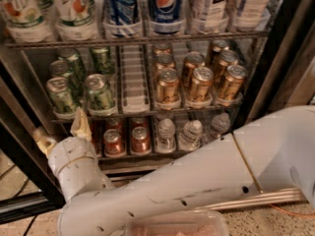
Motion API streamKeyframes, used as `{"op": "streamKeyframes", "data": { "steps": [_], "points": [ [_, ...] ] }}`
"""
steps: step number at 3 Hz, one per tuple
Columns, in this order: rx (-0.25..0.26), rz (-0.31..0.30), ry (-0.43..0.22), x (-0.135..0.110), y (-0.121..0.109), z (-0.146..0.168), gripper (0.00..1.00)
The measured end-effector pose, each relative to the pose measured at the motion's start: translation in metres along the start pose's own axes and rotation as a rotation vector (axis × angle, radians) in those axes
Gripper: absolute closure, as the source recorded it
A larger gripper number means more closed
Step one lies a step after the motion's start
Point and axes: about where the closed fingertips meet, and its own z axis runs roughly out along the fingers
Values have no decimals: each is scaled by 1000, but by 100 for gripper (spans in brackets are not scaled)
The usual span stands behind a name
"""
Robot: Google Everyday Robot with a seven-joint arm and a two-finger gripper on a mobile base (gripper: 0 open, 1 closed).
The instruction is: Pick green can from middle shelf of fridge
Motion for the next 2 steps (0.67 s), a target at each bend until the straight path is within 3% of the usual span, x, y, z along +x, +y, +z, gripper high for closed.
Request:
{"op": "streamKeyframes", "data": {
  "steps": [1, 2],
  "points": [
    [42, -11, -40, -6, -11, 5, 24],
    [48, -12, -45, -8, -13, 5, 22]
  ]
}}
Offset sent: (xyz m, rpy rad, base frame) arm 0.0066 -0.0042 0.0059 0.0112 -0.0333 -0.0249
